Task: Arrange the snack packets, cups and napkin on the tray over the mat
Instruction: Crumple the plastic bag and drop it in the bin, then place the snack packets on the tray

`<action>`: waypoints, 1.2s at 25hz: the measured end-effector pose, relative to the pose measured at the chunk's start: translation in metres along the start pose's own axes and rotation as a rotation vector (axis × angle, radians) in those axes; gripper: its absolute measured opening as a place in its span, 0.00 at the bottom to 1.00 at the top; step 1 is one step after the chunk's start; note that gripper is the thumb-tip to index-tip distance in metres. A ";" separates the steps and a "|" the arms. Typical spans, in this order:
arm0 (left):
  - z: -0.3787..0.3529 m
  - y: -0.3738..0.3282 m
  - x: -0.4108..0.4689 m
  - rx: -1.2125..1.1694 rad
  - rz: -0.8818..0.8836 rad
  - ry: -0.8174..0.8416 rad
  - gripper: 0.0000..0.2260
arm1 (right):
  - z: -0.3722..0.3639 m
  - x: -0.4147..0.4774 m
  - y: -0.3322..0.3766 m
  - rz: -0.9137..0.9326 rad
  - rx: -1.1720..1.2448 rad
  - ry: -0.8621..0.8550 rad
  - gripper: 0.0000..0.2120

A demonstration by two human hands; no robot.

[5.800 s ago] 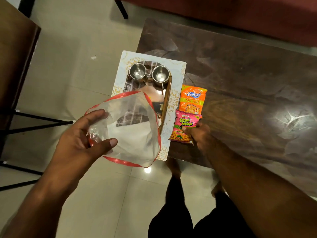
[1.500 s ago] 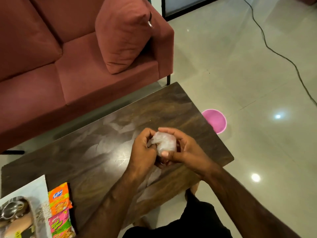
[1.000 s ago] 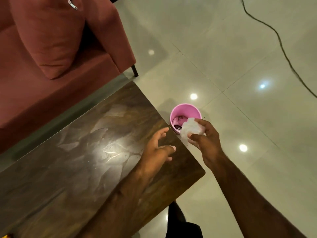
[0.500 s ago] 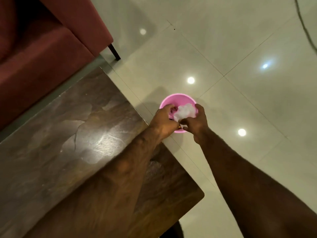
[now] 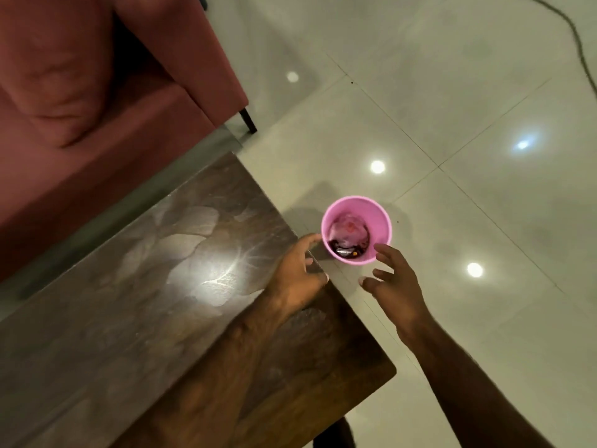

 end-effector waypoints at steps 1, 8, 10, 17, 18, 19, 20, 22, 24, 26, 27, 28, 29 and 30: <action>0.010 0.001 -0.010 0.008 -0.003 -0.018 0.32 | -0.011 -0.015 0.009 0.034 -0.043 0.042 0.34; 0.106 0.029 -0.094 -0.018 -0.013 -0.166 0.33 | -0.124 -0.099 0.070 0.251 -0.297 0.280 0.35; 0.143 0.047 -0.132 -0.036 0.003 -0.248 0.31 | -0.164 -0.123 0.080 0.319 -0.382 0.330 0.33; 0.247 0.135 -0.284 -0.164 0.060 -0.536 0.28 | -0.315 -0.232 0.064 0.504 -0.741 0.574 0.29; 0.260 0.151 -0.308 -0.176 0.068 -0.586 0.28 | -0.339 -0.253 0.055 0.526 -0.771 0.606 0.28; 0.273 0.171 -0.331 -0.192 0.081 -0.633 0.28 | -0.364 -0.275 0.044 0.543 -0.796 0.639 0.28; 0.284 0.192 -0.353 -0.212 0.095 -0.670 0.28 | -0.389 -0.296 0.032 0.559 -0.823 0.670 0.27; 0.300 0.234 -0.389 -0.250 0.117 -0.700 0.28 | -0.435 -0.337 0.005 0.566 -0.878 0.723 0.26; 0.314 0.279 -0.421 -0.270 0.124 -0.710 0.27 | -0.479 -0.372 -0.029 0.543 -0.932 0.762 0.24; 0.333 0.328 -0.450 -0.281 0.115 -0.717 0.26 | -0.522 -0.399 -0.070 0.501 -0.989 0.757 0.22; 0.344 0.355 -0.463 -0.293 0.112 -0.714 0.25 | -0.544 -0.408 -0.093 0.467 -1.002 0.749 0.21; 0.355 0.380 -0.476 -0.310 0.106 -0.717 0.25 | -0.568 -0.417 -0.116 0.433 -1.011 0.747 0.20; 0.366 0.406 -0.490 -0.332 0.103 -0.731 0.24 | -0.591 -0.424 -0.140 0.405 -1.025 0.748 0.19; 0.375 0.428 -0.504 -0.358 0.111 -0.750 0.22 | -0.612 -0.429 -0.158 0.388 -1.034 0.741 0.18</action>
Point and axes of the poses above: each hand's wrist, its own x-axis towards the middle knuckle, its own z-axis out of the back of the hand, y = z × x, the point moved 8 cm from there along x, towards the middle knuckle, and after that the axes turned 8 degrees about -z, right-handed, at the moved point
